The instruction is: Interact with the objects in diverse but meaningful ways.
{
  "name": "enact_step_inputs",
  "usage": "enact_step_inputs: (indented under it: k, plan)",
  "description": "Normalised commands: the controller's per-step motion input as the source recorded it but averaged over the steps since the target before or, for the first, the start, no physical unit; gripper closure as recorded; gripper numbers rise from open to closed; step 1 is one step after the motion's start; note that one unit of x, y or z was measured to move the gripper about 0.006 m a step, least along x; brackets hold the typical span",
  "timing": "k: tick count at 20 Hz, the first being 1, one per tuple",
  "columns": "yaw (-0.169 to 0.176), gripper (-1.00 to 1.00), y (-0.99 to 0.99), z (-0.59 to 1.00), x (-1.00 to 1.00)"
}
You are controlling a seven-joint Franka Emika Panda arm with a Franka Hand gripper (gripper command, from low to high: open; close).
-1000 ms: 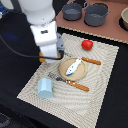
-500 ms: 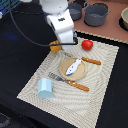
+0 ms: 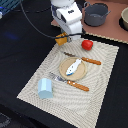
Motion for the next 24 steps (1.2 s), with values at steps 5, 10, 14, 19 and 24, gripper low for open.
enact_step_inputs:
  k: [5,10,14,19,24]
  plan:
    - [0.000,1.00,0.07,-0.15,0.17]
    - [0.001,-1.00,0.26,-0.16,0.13]
    - [0.019,-1.00,0.47,-0.08,0.18]
    - [0.010,-1.00,0.50,0.24,0.22]
    - [-0.080,-1.00,0.36,0.88,0.45]
